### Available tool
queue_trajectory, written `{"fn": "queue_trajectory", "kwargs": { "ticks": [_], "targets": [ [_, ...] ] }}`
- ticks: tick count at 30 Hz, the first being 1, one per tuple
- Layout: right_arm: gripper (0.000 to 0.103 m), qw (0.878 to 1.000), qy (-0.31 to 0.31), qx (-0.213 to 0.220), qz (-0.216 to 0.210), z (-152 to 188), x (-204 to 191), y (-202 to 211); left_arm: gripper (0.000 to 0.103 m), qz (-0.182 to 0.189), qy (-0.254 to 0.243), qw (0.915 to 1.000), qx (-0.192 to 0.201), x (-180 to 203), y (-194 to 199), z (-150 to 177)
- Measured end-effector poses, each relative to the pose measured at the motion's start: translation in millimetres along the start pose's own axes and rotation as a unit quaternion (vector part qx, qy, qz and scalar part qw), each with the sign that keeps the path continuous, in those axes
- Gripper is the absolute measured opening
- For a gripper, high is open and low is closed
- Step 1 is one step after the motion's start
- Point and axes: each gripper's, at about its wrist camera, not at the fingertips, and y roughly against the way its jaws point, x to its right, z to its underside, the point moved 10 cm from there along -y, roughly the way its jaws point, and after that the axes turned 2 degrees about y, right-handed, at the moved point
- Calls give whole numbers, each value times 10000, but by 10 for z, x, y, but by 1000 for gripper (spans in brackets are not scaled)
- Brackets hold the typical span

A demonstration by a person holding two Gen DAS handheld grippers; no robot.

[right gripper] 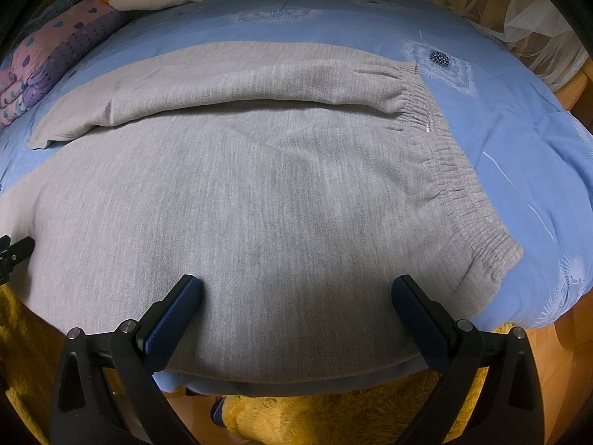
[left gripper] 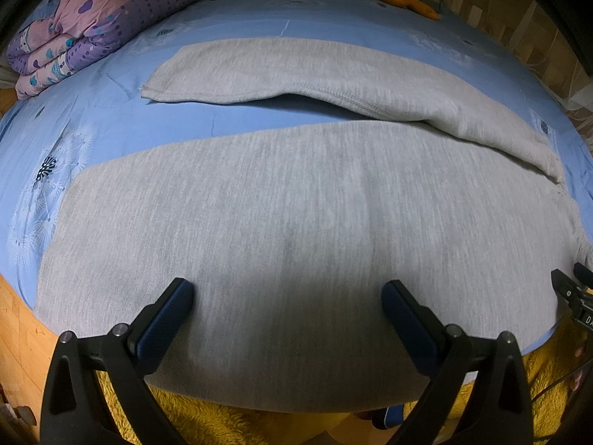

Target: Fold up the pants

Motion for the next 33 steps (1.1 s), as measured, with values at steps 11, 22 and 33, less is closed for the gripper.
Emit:
{"fn": "queue_trajectory", "kwargs": {
  "ticks": [11,22,33],
  "targets": [
    [103,10000,1,0,2,2,-2,0,103,-1,-2,10000,2,0,0,0],
    [103,10000,-25,-1,-31,-22,16,11,103,-22,-5,10000,-11,-5,-7,2],
    [103,10000,-44,-56,-41,-27,14,-1,103,-64,37,9999,-89,4,18,4]
  ]
}}
